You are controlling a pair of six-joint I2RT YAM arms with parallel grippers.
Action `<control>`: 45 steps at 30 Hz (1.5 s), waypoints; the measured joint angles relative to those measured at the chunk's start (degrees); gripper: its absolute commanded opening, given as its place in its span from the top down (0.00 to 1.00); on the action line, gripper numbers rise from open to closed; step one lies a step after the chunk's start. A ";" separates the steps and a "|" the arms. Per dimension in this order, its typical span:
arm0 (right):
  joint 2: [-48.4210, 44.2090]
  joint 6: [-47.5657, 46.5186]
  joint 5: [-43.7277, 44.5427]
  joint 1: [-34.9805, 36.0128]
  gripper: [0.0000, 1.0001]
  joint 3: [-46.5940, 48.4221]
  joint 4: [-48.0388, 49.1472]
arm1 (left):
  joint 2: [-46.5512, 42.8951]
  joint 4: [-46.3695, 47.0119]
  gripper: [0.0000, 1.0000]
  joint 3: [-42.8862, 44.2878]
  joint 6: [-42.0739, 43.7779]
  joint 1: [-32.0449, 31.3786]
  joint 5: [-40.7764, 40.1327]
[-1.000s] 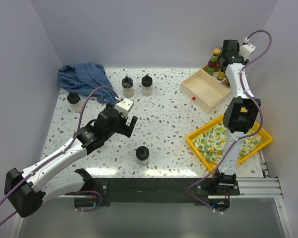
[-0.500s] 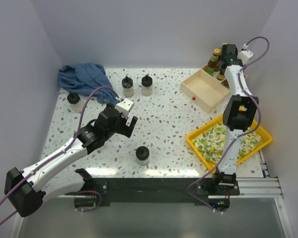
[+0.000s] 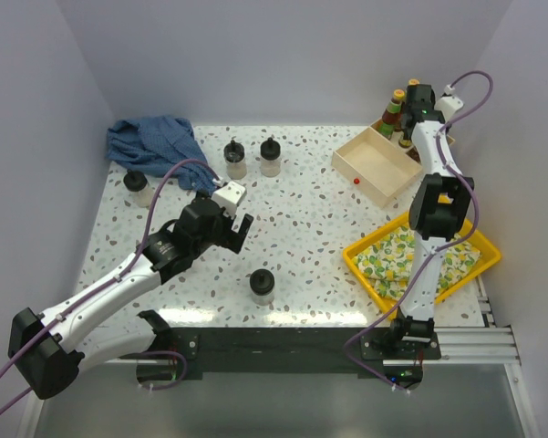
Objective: Organize the condiment bottles
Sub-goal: Place the bottle in the storage box, then pick up the bottle from the center of the board.
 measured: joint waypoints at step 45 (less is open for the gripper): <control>-42.12 -16.06 -40.13 23.52 0.02 -41.77 5.73 | -17.97 5.81 0.00 -3.50 0.07 0.00 -7.28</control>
